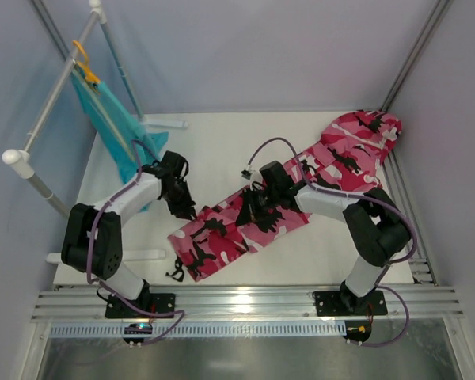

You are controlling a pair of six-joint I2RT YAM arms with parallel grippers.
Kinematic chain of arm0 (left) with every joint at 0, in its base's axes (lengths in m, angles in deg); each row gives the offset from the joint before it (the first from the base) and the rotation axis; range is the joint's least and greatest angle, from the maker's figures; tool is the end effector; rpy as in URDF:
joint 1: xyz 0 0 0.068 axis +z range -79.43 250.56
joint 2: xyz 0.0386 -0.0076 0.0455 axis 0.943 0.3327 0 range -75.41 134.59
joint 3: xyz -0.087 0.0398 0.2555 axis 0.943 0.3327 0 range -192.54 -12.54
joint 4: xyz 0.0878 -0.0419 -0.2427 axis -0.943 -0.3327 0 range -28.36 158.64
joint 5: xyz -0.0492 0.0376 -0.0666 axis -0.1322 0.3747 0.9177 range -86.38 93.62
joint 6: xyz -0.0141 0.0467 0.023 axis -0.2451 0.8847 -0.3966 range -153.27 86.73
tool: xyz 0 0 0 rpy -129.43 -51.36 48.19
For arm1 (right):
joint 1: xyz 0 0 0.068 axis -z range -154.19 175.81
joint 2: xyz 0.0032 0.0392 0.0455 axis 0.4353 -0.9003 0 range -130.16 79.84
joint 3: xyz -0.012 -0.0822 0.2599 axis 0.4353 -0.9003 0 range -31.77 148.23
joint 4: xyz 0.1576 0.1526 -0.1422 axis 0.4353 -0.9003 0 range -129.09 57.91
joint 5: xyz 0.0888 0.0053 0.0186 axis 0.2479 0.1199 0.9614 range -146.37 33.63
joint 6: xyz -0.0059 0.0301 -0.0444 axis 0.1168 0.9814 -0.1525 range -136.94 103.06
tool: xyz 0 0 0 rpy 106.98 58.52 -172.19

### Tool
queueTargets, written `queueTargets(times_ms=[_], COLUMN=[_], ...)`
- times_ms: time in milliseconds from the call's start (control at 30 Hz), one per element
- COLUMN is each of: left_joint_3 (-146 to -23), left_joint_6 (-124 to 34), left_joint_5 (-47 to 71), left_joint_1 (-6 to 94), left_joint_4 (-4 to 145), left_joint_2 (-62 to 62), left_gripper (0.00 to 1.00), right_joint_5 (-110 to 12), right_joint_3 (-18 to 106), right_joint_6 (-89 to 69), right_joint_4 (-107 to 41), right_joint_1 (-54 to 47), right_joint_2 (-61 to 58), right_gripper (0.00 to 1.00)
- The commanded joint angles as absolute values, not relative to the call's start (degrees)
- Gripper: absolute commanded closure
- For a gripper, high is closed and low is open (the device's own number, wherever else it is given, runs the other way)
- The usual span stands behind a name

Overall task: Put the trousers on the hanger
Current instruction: Fold the trousers

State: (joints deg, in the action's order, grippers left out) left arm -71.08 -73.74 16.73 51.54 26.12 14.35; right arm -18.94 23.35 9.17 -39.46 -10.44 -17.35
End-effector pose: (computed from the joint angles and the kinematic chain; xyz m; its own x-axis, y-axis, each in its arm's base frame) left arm 0.2716 -0.1022 0.1974 -0.9354 -0.3462 -0.0717 -0.3019 0.8878 -0.3473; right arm 0.2626 0.2194 0.1781 -0.8971 -0.2244 -0.3806 -0.4381 0.5629 0.7009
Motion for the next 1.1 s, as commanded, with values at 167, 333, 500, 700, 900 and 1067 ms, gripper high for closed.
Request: queueTargets(times_ms=[167,333,500,700,900,1067], left_joint_3=[-83.29,-81.90,-78.02,-75.47,-73.45,-70.64], left_joint_6=[-66.16,-60.25,-65.94,-75.27,-79.58,-81.34], left_joint_5=[-2.25,-2.02,-6.21,-7.01,-8.67,-8.68], left_joint_1=[49.66,41.94,35.15,29.62,25.92,25.30], left_joint_4=[21.97,20.48,15.65,14.32,15.63,18.54], left_joint_2=[10.57,3.53,0.70,1.76,7.37,9.49], left_gripper=[0.51,0.40,0.34,0.30,0.23,0.27], right_joint_5=[-16.82,-17.52,-18.58,-19.63,-19.90,-19.90], right_joint_3=[26.33,27.12,28.35,28.61,27.74,26.77], right_joint_6=[17.68,23.22,23.31,22.70,23.57,23.40], right_joint_4=[-30.18,-25.67,-26.72,-27.78,-26.47,-25.76], right_joint_1=[-10.05,-10.05,-10.05,-10.14,-10.14,-10.14], right_joint_2=[-21.41,-24.13,-24.58,-24.31,-24.40,-23.79], right_gripper=[0.96,0.96,0.96,0.96,0.96,0.96])
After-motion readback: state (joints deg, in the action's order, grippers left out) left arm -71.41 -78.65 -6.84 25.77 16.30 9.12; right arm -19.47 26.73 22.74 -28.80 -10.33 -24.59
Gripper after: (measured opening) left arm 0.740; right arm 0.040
